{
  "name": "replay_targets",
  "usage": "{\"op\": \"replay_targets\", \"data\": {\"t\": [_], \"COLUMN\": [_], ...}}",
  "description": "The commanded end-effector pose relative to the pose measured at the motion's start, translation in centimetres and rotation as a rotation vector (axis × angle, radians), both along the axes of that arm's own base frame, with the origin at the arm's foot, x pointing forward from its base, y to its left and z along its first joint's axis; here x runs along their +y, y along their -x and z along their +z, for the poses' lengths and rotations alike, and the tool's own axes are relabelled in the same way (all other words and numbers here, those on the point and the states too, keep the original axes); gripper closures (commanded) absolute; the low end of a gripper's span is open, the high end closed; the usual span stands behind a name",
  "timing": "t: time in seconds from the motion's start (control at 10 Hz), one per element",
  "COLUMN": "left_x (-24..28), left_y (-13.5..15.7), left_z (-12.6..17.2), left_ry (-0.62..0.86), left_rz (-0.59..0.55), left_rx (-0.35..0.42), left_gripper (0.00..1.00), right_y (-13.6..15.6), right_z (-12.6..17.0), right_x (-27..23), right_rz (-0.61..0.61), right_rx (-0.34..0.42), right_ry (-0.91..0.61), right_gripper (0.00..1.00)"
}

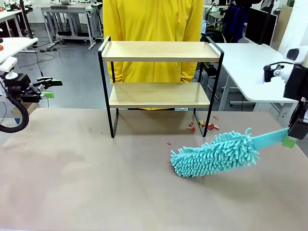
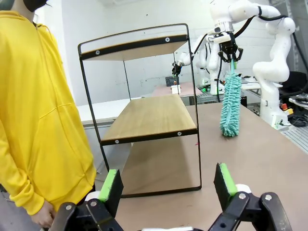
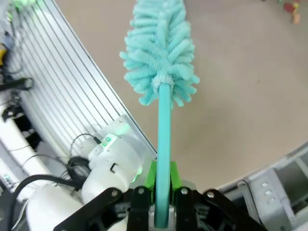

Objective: Clean the shelf.
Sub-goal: Clean the specific section of the Shelf indicated by the human with the Duster, then hand the Duster back to the human.

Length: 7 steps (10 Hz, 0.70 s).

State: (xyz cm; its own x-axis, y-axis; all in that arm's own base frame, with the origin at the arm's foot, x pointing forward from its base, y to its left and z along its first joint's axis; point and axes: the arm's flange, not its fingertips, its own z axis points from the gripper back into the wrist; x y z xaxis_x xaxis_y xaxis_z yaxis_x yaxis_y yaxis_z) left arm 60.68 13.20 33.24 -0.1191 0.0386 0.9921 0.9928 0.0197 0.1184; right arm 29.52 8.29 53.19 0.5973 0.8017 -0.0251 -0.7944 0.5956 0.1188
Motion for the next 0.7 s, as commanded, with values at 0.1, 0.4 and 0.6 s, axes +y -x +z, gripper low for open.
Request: {"op": "replay_targets", "data": {"t": [0.1,0.4,0.6], "left_x": [-0.06,-0.06,-0.06], "left_y": [0.14,0.14,0.14], "left_z": [0.23,0.23,0.23], "left_ry": [0.006,0.006,0.006], "left_rz": [-0.005,-0.005,-0.005], "left_rx": [-0.015,-0.015,-0.015], "left_gripper": [0.0,0.0,0.0], "right_y": [0.21,0.21,0.21], "right_z": [-0.14,-0.14,-0.14], "right_x": [0.49,0.49,0.49], "right_rz": [0.009,0.009,0.009], "right_rx": [-0.001,-0.001,-0.001], "right_ry": [0.036,0.036,0.036], "right_gripper": [0.87,0.87,0.87]}}
